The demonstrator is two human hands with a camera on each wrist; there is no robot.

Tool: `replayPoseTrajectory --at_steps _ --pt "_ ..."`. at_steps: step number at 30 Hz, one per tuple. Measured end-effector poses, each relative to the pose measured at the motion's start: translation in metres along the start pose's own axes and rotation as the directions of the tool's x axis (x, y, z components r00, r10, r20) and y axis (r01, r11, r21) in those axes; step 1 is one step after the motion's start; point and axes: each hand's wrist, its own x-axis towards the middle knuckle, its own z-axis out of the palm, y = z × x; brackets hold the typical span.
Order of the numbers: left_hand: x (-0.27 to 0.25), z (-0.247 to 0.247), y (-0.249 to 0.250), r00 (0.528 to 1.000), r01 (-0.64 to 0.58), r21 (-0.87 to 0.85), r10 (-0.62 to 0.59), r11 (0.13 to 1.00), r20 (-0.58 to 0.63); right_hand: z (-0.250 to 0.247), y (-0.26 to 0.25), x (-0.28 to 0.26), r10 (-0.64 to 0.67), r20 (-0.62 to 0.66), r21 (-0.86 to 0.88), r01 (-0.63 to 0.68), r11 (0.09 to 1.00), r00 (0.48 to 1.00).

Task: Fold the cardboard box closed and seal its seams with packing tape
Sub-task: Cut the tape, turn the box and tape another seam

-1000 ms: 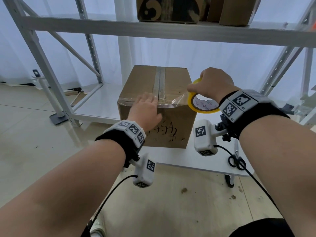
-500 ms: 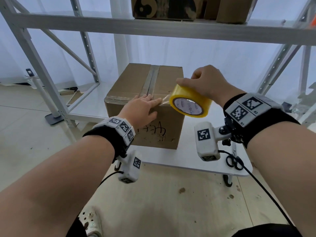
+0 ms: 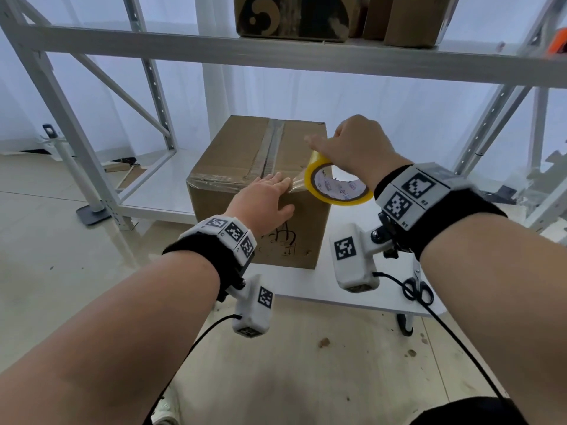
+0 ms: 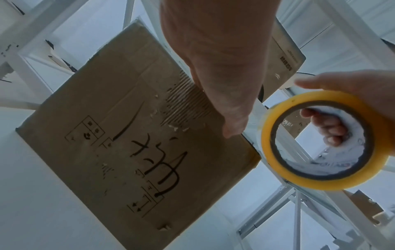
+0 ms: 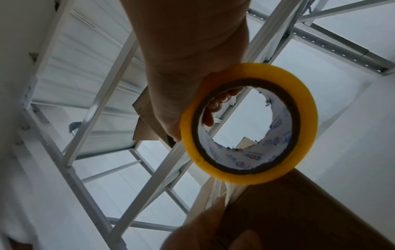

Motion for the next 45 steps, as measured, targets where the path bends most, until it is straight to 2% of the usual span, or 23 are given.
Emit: replayPoseTrajectory --at_steps 4,8,13,20,25,28,31,34,36,41,43,45 --pt "-0.003 0.0 -0.003 1.0 -0.015 -0.014 0.015 1.0 -0.01 -0.016 -0.003 0.005 -0.063 0.008 -0.125 0.064 0.99 0.998" --pt "-0.003 0.002 -0.002 0.999 -0.025 -0.002 0.024 1.0 -0.024 -0.016 0.029 -0.001 0.043 0.076 -0.256 -0.023 0.966 0.996" --pt "-0.001 0.004 0.003 1.0 -0.016 0.061 0.016 0.998 -0.002 -0.011 0.039 -0.003 0.113 0.136 -0.225 -0.08 0.971 0.984" --pt "0.001 0.005 0.017 0.997 0.036 0.239 -0.053 0.97 0.064 -0.018 0.027 0.004 0.087 0.174 -0.258 -0.04 0.965 0.981" --pt "0.009 0.004 0.038 0.975 0.099 0.333 -0.157 0.938 0.155 -0.018 0.02 0.0 0.079 0.159 -0.193 -0.048 0.98 0.984" --pt "0.01 0.001 0.04 0.97 0.101 0.352 -0.17 0.931 0.171 -0.019 0.029 -0.004 0.095 0.158 -0.165 -0.068 0.984 0.983" --pt "0.009 -0.001 0.041 0.984 0.065 0.341 -0.117 0.938 0.134 -0.021 0.043 -0.008 0.106 0.154 -0.087 -0.093 0.992 0.982" --pt "0.006 0.002 0.041 0.999 0.002 0.246 -0.015 0.969 0.049 -0.02 0.047 -0.011 0.119 0.128 0.012 -0.122 0.992 0.985" --pt "0.003 0.005 0.037 1.0 -0.017 0.181 0.015 0.983 0.016 -0.019 0.047 -0.011 0.121 0.13 0.011 -0.123 0.992 0.984" --pt "0.0 0.008 0.032 0.999 -0.025 0.167 0.02 0.986 0.032 -0.021 0.044 -0.014 0.125 0.149 0.01 -0.128 0.992 0.981" --pt "0.0 0.01 0.033 1.0 -0.014 0.148 0.01 0.989 0.026 -0.025 0.037 -0.013 0.091 0.103 0.079 -0.099 0.992 0.99" --pt "-0.001 0.011 0.033 1.0 -0.006 0.124 0.003 0.992 0.02 -0.029 0.028 -0.009 0.033 0.049 0.069 -0.036 0.997 0.998"
